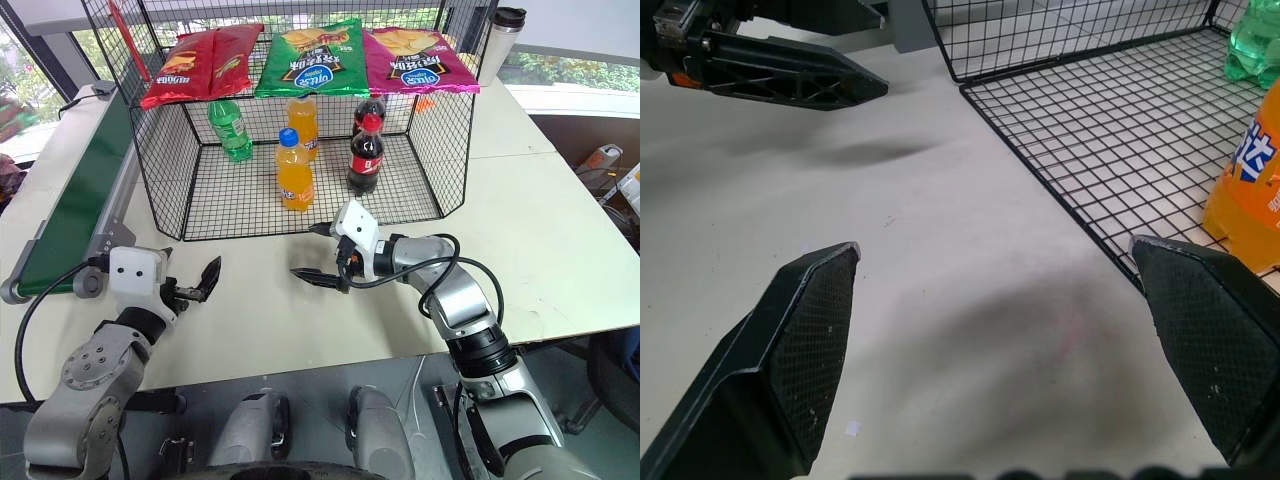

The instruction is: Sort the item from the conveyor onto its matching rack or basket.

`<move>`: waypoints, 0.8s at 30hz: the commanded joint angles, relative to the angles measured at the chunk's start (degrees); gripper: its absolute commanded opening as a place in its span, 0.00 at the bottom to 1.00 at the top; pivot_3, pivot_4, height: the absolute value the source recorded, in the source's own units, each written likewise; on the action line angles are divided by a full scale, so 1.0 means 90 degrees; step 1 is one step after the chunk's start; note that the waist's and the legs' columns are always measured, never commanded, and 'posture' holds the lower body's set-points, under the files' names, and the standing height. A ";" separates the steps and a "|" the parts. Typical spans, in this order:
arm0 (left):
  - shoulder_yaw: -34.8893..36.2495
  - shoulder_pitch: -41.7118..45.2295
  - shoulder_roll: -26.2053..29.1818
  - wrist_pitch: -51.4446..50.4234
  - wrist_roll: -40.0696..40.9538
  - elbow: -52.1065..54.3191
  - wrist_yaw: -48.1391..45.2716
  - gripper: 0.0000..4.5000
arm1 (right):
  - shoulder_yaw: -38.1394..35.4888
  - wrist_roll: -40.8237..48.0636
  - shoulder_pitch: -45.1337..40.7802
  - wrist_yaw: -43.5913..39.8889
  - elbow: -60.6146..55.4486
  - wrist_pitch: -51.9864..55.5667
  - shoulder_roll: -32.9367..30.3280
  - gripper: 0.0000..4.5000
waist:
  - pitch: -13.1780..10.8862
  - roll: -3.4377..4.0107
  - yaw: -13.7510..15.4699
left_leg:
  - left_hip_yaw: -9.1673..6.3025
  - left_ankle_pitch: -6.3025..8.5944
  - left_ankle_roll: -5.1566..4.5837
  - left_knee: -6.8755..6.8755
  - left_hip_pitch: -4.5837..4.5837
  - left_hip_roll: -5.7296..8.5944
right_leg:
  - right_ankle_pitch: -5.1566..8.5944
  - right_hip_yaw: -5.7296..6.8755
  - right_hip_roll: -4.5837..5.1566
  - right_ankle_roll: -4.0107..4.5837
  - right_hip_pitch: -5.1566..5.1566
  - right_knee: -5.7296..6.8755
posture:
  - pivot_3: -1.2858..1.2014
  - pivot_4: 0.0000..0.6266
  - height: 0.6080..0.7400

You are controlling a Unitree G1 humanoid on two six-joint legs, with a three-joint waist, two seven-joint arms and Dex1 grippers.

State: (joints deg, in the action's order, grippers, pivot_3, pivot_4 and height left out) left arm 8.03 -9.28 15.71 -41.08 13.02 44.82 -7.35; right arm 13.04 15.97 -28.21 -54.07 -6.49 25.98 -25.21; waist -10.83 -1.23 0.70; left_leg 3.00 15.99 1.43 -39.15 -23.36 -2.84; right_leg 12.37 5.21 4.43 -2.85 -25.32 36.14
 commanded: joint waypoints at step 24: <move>0.1737 0.0090 -0.0352 -0.0025 0.0381 0.0727 0.0586 0.96 | -0.0311 0.0614 -0.0123 -0.0278 -0.0441 -0.0322 0.0279 1.00 | 0.0000 0.0001 0.0002 | -0.0001 0.0000 0.0000 0.0000 0.0000 0.0000 | 0.0000 0.0000 -0.0001 -0.0001 -0.0001 0.0000 | 0.52 0.24 1.00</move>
State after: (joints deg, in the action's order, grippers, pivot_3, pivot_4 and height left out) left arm 21.40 -8.88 12.66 -41.87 15.80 48.59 -3.16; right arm 12.25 19.54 -28.32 -56.04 -7.71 24.50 -22.99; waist -10.83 -1.22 0.71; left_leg 2.98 16.00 1.44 -39.15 -23.36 -2.84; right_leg 12.37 5.21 4.42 -2.86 -25.31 36.14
